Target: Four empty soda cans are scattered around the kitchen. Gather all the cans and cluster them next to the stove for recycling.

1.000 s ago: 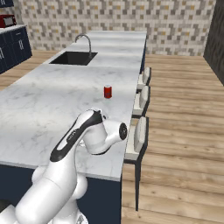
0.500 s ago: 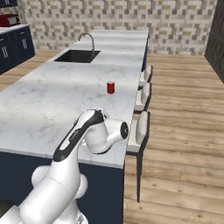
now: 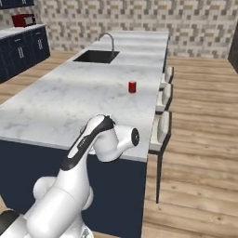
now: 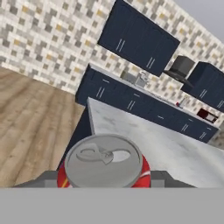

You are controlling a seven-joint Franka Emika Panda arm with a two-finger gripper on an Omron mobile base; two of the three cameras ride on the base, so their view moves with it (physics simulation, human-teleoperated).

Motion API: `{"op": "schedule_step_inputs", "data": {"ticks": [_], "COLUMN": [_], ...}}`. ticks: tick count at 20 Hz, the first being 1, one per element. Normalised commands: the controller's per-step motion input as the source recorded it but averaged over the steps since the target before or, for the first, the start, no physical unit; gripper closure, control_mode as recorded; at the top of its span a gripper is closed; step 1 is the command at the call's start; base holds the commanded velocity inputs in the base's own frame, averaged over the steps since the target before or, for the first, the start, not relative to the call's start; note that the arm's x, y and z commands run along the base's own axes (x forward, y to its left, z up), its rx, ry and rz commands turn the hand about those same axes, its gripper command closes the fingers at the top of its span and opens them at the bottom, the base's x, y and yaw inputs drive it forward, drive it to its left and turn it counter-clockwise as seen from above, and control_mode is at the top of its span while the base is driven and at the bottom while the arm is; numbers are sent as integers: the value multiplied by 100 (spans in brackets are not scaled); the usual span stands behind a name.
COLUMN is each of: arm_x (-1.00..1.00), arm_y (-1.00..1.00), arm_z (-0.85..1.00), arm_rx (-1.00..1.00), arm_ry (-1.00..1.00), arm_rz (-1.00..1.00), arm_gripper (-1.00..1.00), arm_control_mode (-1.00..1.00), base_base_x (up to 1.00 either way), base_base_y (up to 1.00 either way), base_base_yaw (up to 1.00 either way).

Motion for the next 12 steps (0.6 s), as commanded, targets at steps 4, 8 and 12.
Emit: {"op": "schedule_step_inputs", "data": {"ticks": [4,8,12], "arm_x": [0,0,0], "arm_y": [0,0,0], "arm_z": [0,0,0], "arm_rx": [0,0,0], "arm_ry": [0,0,0], "arm_rz": [0,0,0], "arm_gripper": [100,100,100], "arm_control_mode": [100,100,100], "base_base_x": [-9,1,1], "base_base_y": [88,100,100], "base_base_yaw": [1,0,-1]}}
